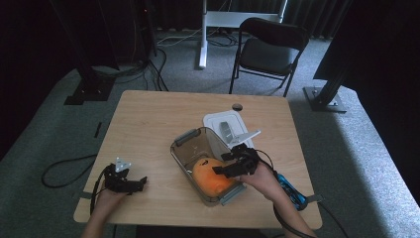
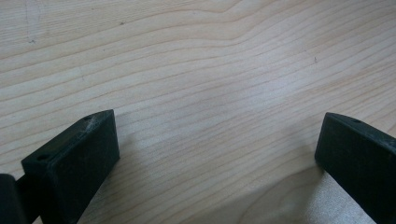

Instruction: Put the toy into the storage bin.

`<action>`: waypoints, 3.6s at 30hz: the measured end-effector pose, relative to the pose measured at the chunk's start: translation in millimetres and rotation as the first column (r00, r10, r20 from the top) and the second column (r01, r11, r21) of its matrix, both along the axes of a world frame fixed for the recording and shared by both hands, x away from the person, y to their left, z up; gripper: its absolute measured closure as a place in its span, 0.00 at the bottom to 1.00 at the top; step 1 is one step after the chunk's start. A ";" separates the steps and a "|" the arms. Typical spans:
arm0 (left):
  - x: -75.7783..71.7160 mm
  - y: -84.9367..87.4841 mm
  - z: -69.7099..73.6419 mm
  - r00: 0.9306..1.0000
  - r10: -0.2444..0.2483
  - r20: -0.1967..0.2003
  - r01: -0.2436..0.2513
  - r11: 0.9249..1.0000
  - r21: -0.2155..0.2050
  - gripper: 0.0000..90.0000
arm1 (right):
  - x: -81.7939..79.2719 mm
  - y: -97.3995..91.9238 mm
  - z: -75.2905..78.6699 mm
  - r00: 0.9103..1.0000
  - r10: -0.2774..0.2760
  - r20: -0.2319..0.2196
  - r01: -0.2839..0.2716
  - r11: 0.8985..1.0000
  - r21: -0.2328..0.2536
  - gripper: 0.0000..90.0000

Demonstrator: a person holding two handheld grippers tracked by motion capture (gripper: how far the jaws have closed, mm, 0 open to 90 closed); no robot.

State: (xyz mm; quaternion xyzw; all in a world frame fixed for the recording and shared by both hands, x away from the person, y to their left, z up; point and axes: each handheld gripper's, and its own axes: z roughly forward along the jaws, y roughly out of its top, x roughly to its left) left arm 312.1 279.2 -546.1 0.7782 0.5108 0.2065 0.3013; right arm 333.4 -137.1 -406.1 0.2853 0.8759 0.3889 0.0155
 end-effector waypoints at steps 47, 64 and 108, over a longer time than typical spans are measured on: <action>0.0 0.0 0.0 1.000 0.000 0.001 0.000 1.000 0.000 0.00 | -15.7 -105.5 -25.4 0.943 -0.327 0.067 0.327 0.945 0.004 0.16; 0.0 -0.1 -0.1 1.000 0.001 0.001 -0.001 1.000 -0.001 0.00 | -26.5 -145.2 -61.6 0.907 -0.422 0.014 0.422 0.904 -0.067 0.17; 0.4 -0.2 0.0 1.000 0.001 0.001 -0.001 1.000 0.000 0.00 | -49.8 -186.0 -119.5 0.884 -0.468 -0.017 0.448 0.855 -0.262 0.17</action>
